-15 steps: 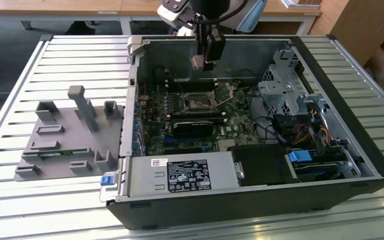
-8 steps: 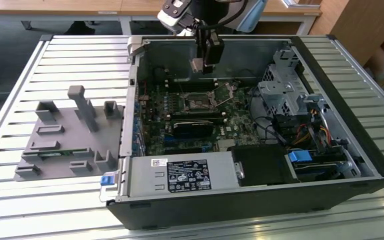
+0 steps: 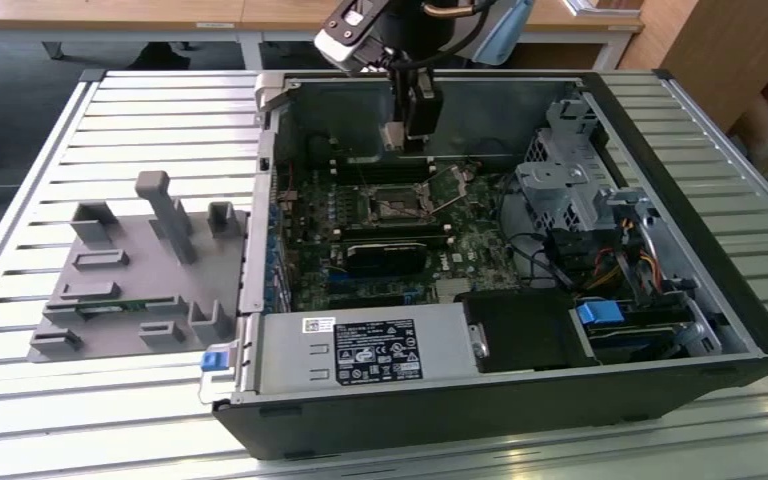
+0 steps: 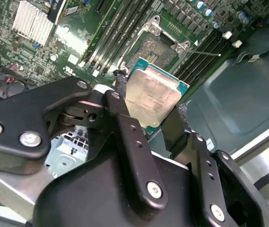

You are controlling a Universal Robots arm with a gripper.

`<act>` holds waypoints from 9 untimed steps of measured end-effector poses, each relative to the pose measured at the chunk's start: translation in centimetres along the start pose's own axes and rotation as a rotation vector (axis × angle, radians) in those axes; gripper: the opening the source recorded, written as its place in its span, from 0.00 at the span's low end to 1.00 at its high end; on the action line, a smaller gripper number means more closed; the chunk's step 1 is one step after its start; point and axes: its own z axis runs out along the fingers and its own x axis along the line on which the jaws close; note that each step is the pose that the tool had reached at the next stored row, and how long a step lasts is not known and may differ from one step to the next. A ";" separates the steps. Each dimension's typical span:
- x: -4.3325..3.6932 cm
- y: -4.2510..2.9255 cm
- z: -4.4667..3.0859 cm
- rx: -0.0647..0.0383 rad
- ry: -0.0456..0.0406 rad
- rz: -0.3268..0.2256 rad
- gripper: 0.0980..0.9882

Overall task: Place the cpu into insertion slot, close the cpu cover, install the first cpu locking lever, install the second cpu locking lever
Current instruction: 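Place the cpu into insertion slot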

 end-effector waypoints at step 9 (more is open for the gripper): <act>0.72 0.02 1.66 0.002 0.0003 0.000 0.50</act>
